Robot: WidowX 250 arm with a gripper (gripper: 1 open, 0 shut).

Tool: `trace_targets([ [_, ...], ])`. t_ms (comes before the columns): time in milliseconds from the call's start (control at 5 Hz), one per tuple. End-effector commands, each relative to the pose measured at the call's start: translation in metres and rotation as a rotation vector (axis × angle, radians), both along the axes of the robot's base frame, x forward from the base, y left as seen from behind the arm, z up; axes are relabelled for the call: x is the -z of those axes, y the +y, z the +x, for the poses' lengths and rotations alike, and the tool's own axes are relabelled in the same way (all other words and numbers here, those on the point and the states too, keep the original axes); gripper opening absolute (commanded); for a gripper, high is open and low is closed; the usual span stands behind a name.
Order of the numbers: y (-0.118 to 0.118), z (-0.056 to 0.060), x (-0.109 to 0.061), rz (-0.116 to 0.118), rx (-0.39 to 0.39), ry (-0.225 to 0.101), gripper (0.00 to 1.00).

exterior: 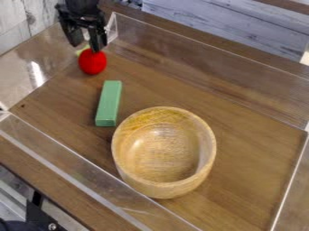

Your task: Move the red object to the right side of the table

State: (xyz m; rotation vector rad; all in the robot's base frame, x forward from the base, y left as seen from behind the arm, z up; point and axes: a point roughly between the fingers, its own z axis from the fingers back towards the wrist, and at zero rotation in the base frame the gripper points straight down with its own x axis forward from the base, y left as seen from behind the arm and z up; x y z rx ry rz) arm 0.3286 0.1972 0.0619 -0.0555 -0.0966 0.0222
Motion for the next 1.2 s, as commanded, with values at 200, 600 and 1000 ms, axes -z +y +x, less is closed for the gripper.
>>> trace_targets([
  [200,-0.015,0.011,0.012,0.015,0.071,0.012,1.0],
  [600,-0.022,0.018,0.013,0.028,0.139,0.025,0.0],
  [1000,-0.066,0.022,-0.028,0.098,0.247,-0.003,0.0],
])
